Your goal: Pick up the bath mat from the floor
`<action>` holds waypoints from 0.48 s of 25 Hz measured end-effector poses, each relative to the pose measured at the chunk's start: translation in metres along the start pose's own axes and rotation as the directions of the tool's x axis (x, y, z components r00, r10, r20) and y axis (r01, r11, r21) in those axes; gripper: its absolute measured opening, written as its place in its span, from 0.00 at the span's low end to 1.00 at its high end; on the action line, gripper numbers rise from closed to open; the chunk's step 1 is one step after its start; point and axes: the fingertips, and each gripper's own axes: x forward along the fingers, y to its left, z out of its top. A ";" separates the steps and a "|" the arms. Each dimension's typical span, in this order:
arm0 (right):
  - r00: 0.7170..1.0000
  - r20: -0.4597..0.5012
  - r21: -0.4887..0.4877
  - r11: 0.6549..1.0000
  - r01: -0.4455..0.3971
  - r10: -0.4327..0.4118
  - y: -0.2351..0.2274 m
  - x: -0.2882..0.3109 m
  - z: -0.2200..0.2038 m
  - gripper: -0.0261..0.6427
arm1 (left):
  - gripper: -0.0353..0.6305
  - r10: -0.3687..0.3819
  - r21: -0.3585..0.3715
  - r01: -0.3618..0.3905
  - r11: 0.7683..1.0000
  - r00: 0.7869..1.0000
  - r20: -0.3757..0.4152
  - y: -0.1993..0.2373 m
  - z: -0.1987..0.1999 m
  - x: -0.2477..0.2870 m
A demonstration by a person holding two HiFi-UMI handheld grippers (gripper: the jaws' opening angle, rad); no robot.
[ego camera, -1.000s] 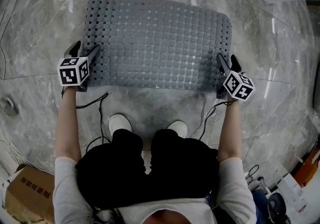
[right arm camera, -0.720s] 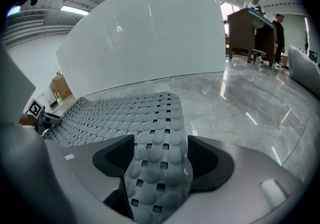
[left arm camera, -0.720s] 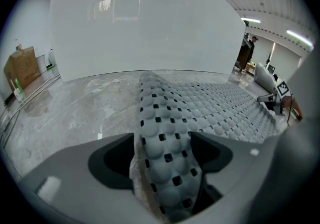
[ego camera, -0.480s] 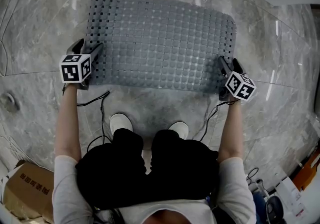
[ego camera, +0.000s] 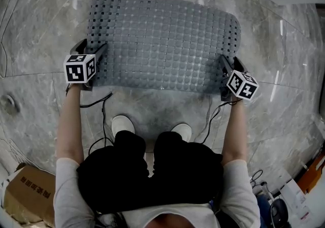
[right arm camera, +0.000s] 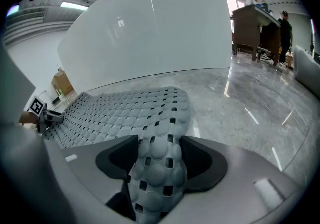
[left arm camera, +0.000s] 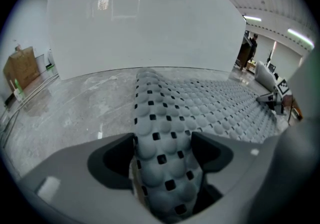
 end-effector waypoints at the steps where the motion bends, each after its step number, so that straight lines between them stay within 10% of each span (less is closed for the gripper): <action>1: 1.000 -0.003 -0.001 1.000 -0.005 0.005 0.001 0.000 0.000 0.45 | 0.60 -0.002 -0.004 0.002 1.000 1.000 -0.001 0.000 0.000 0.000; 12: 0.999 0.003 -0.014 0.999 -0.039 0.039 0.016 -0.002 0.004 0.27 | 0.47 -0.041 -0.061 0.038 0.997 0.998 -0.047 -0.010 0.001 -0.001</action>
